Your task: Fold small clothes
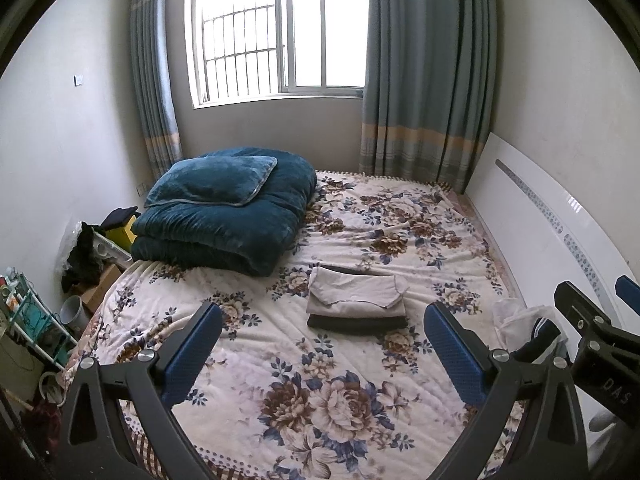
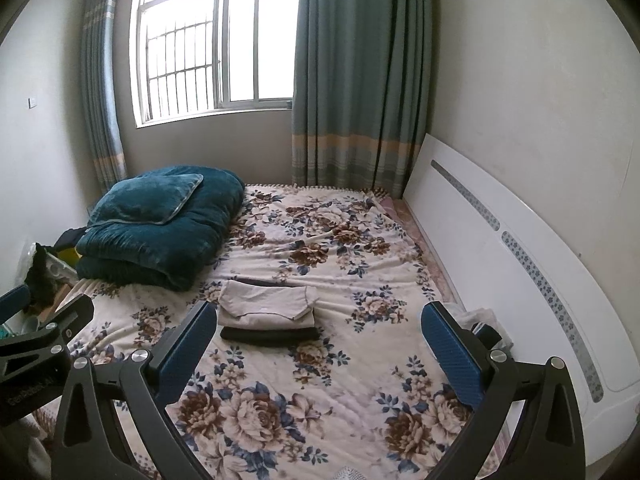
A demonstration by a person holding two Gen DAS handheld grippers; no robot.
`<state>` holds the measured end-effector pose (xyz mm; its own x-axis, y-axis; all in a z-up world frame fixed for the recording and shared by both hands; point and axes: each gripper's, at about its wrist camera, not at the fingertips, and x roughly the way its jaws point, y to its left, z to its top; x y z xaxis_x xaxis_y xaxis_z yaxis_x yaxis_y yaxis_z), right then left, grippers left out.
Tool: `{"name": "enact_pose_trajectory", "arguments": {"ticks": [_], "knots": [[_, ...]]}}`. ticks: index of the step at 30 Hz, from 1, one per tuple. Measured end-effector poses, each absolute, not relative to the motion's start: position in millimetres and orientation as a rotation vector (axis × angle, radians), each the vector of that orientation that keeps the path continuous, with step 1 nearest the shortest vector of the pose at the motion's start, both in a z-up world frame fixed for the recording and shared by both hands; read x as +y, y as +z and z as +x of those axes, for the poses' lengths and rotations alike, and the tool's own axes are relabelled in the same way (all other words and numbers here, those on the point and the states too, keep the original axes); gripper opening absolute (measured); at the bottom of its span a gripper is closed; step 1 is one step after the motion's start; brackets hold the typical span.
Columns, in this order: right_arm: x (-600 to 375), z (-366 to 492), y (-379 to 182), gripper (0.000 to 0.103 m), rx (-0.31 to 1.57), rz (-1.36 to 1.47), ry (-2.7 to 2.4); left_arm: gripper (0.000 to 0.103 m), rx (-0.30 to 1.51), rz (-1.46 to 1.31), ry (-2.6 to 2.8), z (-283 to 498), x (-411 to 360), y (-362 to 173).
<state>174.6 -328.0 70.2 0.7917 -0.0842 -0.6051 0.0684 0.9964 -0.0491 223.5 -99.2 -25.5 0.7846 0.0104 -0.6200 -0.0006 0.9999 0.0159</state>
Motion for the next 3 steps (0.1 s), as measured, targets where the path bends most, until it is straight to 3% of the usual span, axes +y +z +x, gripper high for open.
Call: {"name": "enact_pose_trajectory", "arguments": {"ticks": [3], "knots": [[-326.5,175.9,69.8,0.103,0.652,-0.024,-0.082,0.103,0.664,0.011,0.011,218.6,-95.5,-26.1]]}}
